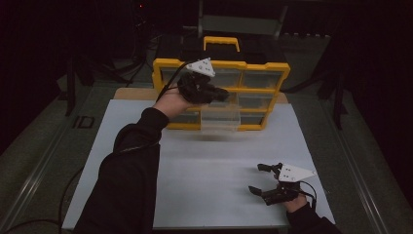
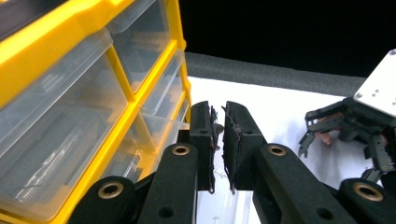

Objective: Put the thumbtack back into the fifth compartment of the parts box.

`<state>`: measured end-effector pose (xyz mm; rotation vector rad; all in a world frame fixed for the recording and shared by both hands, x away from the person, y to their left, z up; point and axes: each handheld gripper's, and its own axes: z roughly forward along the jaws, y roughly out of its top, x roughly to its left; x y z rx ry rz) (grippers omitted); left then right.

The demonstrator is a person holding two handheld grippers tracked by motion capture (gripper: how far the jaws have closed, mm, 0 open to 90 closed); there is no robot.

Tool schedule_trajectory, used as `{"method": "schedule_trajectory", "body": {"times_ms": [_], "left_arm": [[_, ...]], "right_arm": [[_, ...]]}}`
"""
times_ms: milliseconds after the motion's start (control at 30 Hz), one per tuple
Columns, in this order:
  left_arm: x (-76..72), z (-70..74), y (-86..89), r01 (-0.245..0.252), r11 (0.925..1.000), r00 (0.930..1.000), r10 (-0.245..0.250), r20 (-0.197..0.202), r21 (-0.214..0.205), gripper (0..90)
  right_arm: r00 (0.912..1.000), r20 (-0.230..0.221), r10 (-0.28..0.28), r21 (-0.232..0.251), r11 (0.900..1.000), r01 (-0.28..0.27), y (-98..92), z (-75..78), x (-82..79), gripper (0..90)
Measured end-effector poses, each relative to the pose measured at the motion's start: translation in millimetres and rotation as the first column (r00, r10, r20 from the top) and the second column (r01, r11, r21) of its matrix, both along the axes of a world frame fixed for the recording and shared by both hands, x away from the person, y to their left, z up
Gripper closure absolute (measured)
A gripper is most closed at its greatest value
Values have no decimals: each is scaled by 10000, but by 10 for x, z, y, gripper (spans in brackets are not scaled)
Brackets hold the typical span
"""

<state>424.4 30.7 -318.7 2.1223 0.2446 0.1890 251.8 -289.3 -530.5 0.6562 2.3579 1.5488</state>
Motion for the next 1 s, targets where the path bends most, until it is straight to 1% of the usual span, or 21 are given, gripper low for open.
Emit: {"method": "schedule_trajectory", "body": {"times_ms": [100, 200, 233, 333, 367, 433, 467, 500, 533, 667, 733, 800, 867, 1000], "left_arm": [[19, -31, -2, 9, 10000, 10000, -9, 5, -22, 813], [49, -79, -10, 24, 10000, 9999, -24, -129, -15, 813], [55, -97, -21, 45, 10000, 9997, -45, -229, -28, 813], [67, -149, -60, 94, 9997, 9996, -89, -259, 211, 813], [78, -179, -82, 78, 9995, 9993, -67, -354, 299, 813], [80, -193, -94, 86, 9994, 9994, -74, -346, 348, 813], [81, -205, -105, 96, 9991, 9992, -80, -385, 421, 813], [89, -225, -123, 71, 9983, 9990, -45, -436, 585, 813], [89, -225, -123, 71, 9983, 9990, -45, -436, 585, 812], [101, -262, -163, 6, 9961, 9986, 40, -523, 878, 812], [111, -286, -178, -3, 9948, 9978, 70, -652, 1021, 812], [115, -305, -187, 20, 9941, 9975, 56, -698, 1080, 812], [123, -324, -194, 51, 9936, 9965, 43, -832, 1133, 812], [134, -365, -235, -35, 9904, 9957, 162, -907, 1382, 808]], "right_arm": [[10000, -18, -20, 36, 10000, 20, -7, 2, -1, 140], [10000, -31, -29, 53, 10000, 29, -14, -3, 2, 140], [10000, -39, -25, 57, 10000, 25, -13, -4, 3, 140], [10000, -17, -11, 27, 10000, 11, -10, -1, 1, 140], [10000, -21, -26, 46, 10000, 26, -14, 0, 1, 140], [10000, -31, -35, 65, 10000, 35, -17, -2, 3, 140], [10000, -31, -35, 65, 10000, 35, -17, -2, 3, 140], [10000, -27, -27, 64, 10000, 27, -18, 0, 0, 140], [10000, -22, -33, 57, 10000, 33, -17, 1, 0, 140], [10000, -31, -24, 58, 10000, 24, -17, 0, 0, 140], [10000, -34, -25, 60, 10000, 25, -17, 2, -1, 140], [10000, -34, -26, 71, 10000, 27, -18, 2, -1, 140], [10000, -33, -23, 65, 10000, 23, -19, 0, 0, 140], [10000, -59, -22, 59, 10000, 22, -19, -5, 5, 140]]}}
